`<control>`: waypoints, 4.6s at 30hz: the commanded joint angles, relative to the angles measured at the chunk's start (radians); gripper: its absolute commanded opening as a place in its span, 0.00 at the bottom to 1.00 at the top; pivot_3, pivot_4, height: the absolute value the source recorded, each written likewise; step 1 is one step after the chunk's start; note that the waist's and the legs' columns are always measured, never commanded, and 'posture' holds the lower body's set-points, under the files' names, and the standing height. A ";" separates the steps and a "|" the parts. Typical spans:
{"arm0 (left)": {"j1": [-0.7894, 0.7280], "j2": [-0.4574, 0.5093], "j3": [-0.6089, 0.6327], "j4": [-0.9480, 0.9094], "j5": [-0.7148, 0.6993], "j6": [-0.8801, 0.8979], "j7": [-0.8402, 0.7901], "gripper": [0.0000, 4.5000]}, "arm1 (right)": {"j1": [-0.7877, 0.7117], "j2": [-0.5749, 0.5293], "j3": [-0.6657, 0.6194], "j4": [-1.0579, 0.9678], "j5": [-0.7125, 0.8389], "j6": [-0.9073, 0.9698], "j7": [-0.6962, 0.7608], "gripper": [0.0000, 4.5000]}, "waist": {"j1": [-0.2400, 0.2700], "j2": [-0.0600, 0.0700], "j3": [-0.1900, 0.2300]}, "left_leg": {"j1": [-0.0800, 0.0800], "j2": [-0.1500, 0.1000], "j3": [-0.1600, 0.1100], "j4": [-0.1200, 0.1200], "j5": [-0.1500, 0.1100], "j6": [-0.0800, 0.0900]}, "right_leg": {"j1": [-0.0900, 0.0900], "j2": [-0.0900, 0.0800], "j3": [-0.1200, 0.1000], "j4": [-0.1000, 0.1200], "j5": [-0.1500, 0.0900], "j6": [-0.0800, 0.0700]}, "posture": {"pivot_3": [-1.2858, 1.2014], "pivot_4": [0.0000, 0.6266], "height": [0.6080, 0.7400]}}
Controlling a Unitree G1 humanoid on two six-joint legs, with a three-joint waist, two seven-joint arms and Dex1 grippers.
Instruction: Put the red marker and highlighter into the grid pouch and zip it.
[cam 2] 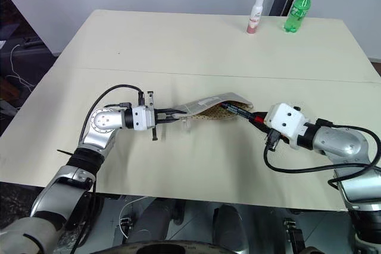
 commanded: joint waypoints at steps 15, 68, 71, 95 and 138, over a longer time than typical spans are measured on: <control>-0.024 -0.011 -0.023 -0.058 -0.015 -0.012 -0.016 0.00 | -0.331 0.056 0.344 0.178 -0.319 -0.335 -0.036 0.07 | -0.001 0.000 0.000 | 0.000 -0.001 0.000 0.000 0.002 0.000 | 0.000 0.002 0.000 0.001 0.000 0.000 | 0.52 0.24 1.00; -0.108 0.003 -0.146 0.008 0.418 -0.169 0.459 0.00 | -0.123 0.515 0.189 -0.024 0.512 0.542 -0.298 0.22 | -0.003 -0.001 0.000 | 0.000 0.000 -0.001 -0.002 0.000 -0.001 | -0.003 0.004 0.001 0.002 0.000 0.000 | 0.52 0.24 1.00; -0.105 0.008 -0.139 0.013 0.412 -0.165 0.467 0.00 | -0.113 0.492 0.138 -0.014 0.526 0.545 -0.299 0.02 | -0.002 -0.001 0.000 | 0.000 0.000 0.000 -0.002 0.000 -0.001 | -0.003 0.004 0.001 0.002 0.000 0.000 | 0.52 0.24 1.00; -0.078 0.047 -0.094 0.069 0.220 -0.067 0.402 0.00 | -0.074 0.110 -0.101 0.290 0.330 0.284 -0.119 0.02 | -0.002 -0.001 0.000 | 0.000 0.000 0.000 0.000 0.002 0.002 | -0.001 0.002 0.000 0.003 0.000 0.000 | 0.52 0.24 1.00; 0.148 0.267 0.443 -0.158 -0.274 0.686 0.242 0.91 | 0.298 0.094 -0.305 0.052 0.361 0.020 0.124 0.99 | -0.002 0.000 -0.001 | 0.000 0.001 0.000 -0.002 0.000 0.000 | -0.002 -0.001 0.004 -0.001 -0.002 -0.004 | 0.52 0.24 1.00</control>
